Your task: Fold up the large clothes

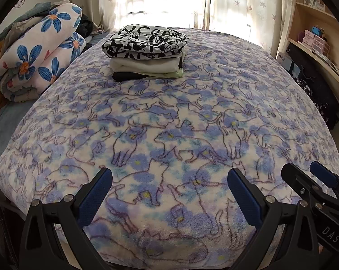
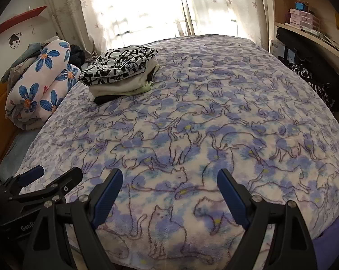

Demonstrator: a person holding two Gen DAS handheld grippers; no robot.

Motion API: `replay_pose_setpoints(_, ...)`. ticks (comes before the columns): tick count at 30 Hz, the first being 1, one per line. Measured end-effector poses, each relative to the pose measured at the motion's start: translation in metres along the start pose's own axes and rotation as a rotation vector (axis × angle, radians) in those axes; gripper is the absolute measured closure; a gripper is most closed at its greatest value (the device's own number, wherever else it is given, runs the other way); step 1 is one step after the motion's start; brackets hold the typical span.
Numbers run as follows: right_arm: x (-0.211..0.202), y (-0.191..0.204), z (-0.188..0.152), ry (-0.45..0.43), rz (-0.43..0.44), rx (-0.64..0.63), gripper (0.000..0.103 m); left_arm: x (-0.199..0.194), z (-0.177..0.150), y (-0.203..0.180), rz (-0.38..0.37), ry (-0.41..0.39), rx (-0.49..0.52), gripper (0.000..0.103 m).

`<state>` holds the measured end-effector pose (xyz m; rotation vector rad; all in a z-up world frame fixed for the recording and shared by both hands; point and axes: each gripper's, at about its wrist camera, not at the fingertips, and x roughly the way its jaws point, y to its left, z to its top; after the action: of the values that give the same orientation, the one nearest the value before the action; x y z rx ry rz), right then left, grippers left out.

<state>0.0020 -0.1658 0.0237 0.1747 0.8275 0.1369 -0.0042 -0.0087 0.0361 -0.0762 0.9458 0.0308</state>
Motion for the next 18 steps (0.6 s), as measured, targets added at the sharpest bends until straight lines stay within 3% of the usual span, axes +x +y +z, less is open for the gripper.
replay_pose_setpoints(18,0.0041,-0.0002,-0.0027,0.011,-0.003,0.01,0.017,0.002,-0.0014,-0.0003,0.0,-0.005,0.001,0.004)
